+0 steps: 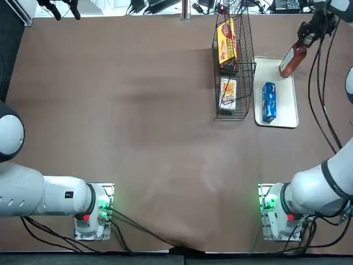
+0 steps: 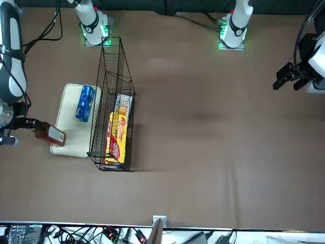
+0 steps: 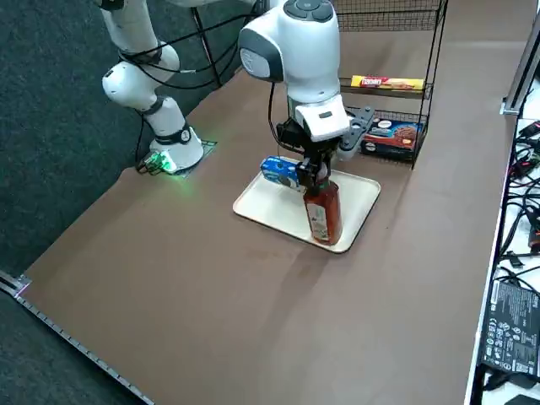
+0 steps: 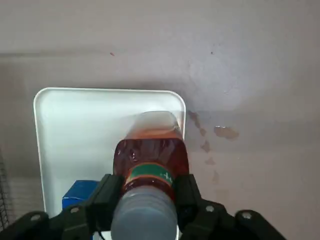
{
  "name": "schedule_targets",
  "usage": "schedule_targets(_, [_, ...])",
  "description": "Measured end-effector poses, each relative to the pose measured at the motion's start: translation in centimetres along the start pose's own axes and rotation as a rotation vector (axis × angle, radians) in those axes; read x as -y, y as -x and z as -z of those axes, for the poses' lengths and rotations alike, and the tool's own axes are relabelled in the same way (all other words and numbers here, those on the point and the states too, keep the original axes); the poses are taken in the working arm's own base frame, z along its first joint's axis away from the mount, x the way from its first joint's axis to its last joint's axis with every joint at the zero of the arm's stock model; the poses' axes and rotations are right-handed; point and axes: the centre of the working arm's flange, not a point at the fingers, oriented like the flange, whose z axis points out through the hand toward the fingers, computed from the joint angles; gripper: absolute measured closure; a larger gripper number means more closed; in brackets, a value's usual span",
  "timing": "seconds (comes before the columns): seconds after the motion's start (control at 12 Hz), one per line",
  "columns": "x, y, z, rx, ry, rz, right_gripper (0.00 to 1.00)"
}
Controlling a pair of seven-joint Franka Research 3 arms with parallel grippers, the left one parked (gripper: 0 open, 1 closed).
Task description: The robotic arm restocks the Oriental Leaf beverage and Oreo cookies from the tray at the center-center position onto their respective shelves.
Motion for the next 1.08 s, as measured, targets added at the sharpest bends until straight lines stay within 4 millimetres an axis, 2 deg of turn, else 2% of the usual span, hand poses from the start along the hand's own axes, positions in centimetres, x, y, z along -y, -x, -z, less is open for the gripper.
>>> schedule_targets(0.25, [0.2,0.3,0.9,0.009,-0.006,-0.012,0.41])
schedule_targets(0.58, [3.1,1.0,8.1,0.025,-0.029,-0.039,0.41])
schedule_targets(0.75, [4.2,1.9,11.1,0.027,-0.096,-0.048,0.41])
schedule_targets(0.92, [5.5,3.0,12.5,0.052,-0.221,-0.060,0.41])
schedule_targets(1.08, [6.4,3.7,12.7,0.087,-0.324,-0.068,0.41])
